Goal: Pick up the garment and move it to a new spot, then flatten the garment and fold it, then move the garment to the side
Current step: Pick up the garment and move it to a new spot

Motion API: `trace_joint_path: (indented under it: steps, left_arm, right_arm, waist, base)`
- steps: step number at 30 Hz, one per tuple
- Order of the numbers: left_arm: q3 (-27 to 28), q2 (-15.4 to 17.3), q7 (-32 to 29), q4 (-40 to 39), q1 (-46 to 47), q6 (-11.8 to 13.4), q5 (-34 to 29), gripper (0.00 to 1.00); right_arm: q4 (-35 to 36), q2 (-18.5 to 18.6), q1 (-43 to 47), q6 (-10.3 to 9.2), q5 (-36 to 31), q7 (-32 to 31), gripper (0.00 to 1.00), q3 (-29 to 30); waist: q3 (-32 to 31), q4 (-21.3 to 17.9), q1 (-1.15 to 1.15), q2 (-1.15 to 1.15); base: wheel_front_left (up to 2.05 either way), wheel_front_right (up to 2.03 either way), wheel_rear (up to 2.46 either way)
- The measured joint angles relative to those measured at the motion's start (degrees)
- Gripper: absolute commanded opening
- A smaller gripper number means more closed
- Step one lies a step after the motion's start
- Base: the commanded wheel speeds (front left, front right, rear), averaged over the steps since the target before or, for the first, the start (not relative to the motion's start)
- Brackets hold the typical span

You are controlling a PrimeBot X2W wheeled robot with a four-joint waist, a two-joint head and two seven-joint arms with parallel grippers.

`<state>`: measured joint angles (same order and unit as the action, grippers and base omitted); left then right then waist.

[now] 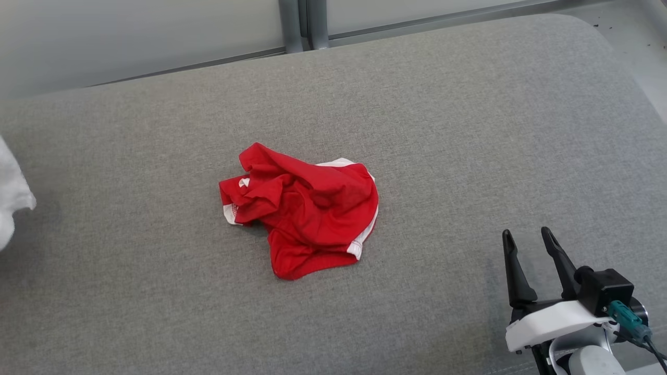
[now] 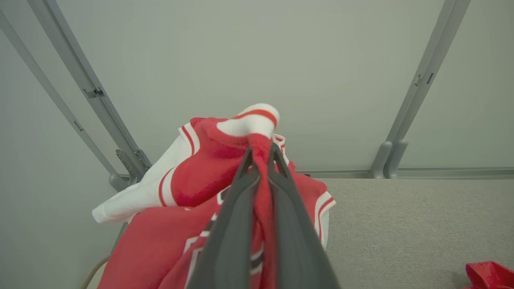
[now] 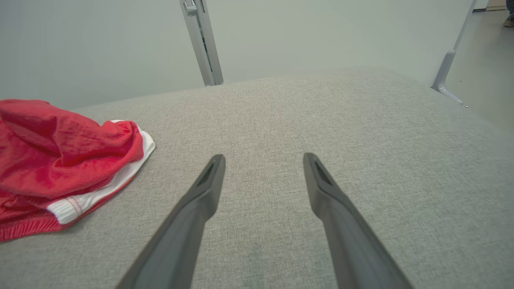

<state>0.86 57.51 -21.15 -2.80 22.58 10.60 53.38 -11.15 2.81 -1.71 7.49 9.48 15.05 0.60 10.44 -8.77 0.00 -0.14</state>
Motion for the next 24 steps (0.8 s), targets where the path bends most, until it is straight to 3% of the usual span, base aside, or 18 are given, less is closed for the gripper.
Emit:
trace_joint_path:
  steps: [4,8,9,13,16,17,18,19,24]
  left_arm:
    - [1.1,-4.3,3.4,8.9,-9.2,-2.6,2.7,0.00]
    - [-0.5,-9.2,6.8,15.9,-12.0,-6.5,4.3,0.00]
    - [-0.5,-9.2,6.8,15.9,-12.0,-6.5,4.3,0.00]
    - [-4.7,-15.1,9.3,21.4,-11.3,-8.5,3.7,0.00]
    - [-7.2,-18.1,10.8,24.8,-8.7,-8.5,2.3,0.00]
    - [-7.9,-19.0,11.2,25.9,-7.9,-8.5,2.0,0.13]
    - [-8.5,-19.7,11.5,27.1,-7.4,-8.5,1.5,0.37]
    - [-9.5,-20.8,12.6,29.0,-6.8,-8.5,0.5,1.00]
    - [-10.9,-20.8,13.4,28.4,-5.8,-7.3,-1.9,1.00]
  right_arm:
    - [-0.1,0.0,-0.2,0.00,0.0,0.0,1.00,-0.2]
    - [-0.4,0.0,-0.6,0.00,-0.1,0.0,1.00,-0.4]
    - [-0.4,0.0,-0.6,0.00,-0.1,0.0,1.00,-0.4]
    - [-0.6,0.0,-0.8,0.00,-0.6,0.0,1.00,-0.5]
    - [-0.9,0.0,-0.9,0.00,-1.0,0.0,1.00,-0.8]
    - [-0.9,0.0,-0.9,0.00,-1.1,0.0,1.00,-0.8]
    - [-0.9,0.0,-0.9,0.00,-1.2,0.0,1.00,-0.9]
    - [-0.9,0.0,-1.0,0.00,-1.7,0.0,1.00,-0.9]
    - [-0.9,0.0,-0.9,0.00,-2.1,0.0,1.00,-0.4]
  waist:
    - [0.4,0.7,0.00,0.00]
    - [0.9,1.1,0.00,0.00]
    - [0.9,1.1,0.00,0.00]
    - [1.1,1.9,0.00,0.00]
    - [1.0,2.4,0.00,0.00]
    - [1.0,2.5,0.00,0.00]
    - [0.9,2.5,0.00,0.00]
    - [0.7,2.5,0.00,0.00]
    - [0.3,2.1,0.00,0.00]
  base:
    - [0.00,0.00,0.00]
    - [0.00,0.00,0.00]
    - [0.00,0.00,0.00]
    - [0.00,0.00,0.00]
    - [0.00,0.00,0.00]
    - [0.00,0.00,0.00]
    - [0.00,0.00,0.00]
    - [0.00,0.00,0.00]
    - [0.00,0.00,0.00]
